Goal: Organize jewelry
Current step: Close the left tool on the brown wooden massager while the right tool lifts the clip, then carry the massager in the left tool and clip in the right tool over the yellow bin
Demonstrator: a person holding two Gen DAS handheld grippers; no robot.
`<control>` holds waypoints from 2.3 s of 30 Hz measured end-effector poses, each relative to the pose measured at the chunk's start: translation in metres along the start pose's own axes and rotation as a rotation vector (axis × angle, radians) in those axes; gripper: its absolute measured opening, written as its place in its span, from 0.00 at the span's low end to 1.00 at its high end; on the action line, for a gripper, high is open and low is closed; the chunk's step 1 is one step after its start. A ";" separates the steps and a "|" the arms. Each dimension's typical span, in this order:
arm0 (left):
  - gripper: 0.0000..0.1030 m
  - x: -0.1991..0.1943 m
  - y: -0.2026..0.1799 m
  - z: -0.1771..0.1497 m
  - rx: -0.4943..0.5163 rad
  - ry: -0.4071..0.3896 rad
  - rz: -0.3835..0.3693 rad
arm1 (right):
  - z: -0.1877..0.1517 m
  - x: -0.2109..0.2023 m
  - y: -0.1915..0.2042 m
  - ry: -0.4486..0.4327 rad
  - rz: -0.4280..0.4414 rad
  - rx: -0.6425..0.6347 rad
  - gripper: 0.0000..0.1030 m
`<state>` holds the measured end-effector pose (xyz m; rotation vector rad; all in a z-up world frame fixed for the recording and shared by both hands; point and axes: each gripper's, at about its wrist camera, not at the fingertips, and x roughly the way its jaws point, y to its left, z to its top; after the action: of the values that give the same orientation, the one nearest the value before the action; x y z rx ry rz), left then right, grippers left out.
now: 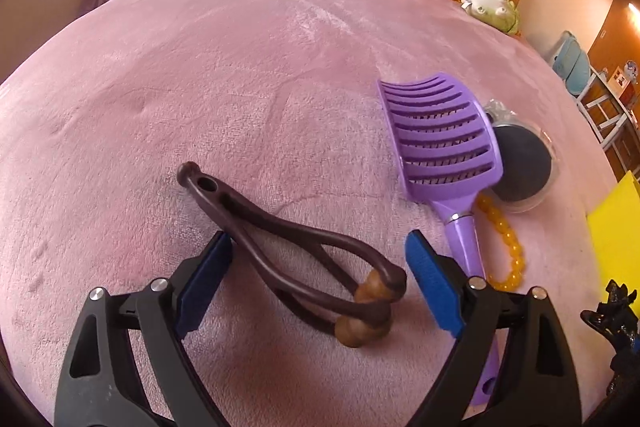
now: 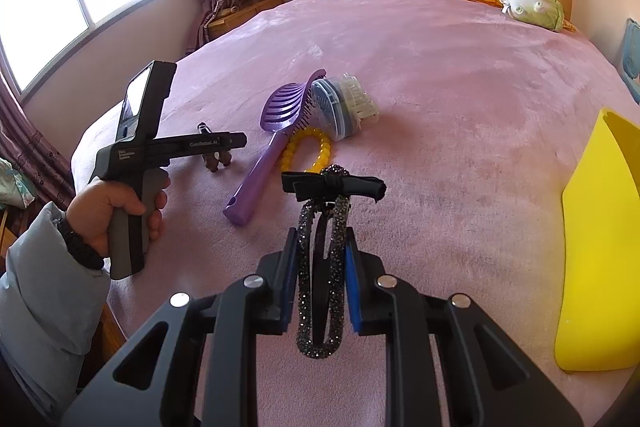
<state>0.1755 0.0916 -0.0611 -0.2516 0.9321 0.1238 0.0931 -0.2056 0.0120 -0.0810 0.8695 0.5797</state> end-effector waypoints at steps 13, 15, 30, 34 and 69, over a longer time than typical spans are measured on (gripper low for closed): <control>0.47 -0.016 -0.018 -0.012 0.125 0.013 -0.150 | 0.001 0.007 0.006 0.018 0.011 -0.022 0.22; 0.46 -0.025 -0.022 -0.015 0.131 -0.004 -0.187 | 0.001 0.007 0.007 0.017 0.009 -0.021 0.22; 0.45 -0.097 -0.094 -0.057 0.327 -0.094 -0.299 | -0.010 -0.008 -0.009 -0.009 0.015 0.021 0.22; 0.45 -0.100 -0.110 -0.062 0.349 -0.095 -0.310 | -0.015 -0.016 -0.017 -0.020 0.013 0.039 0.22; 0.43 -0.168 -0.233 -0.022 0.550 -0.238 -0.353 | -0.011 -0.106 -0.082 -0.218 0.016 0.117 0.22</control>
<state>0.1085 -0.1378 0.0995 0.1106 0.6422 -0.4171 0.0744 -0.3254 0.0699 0.0942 0.6905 0.5400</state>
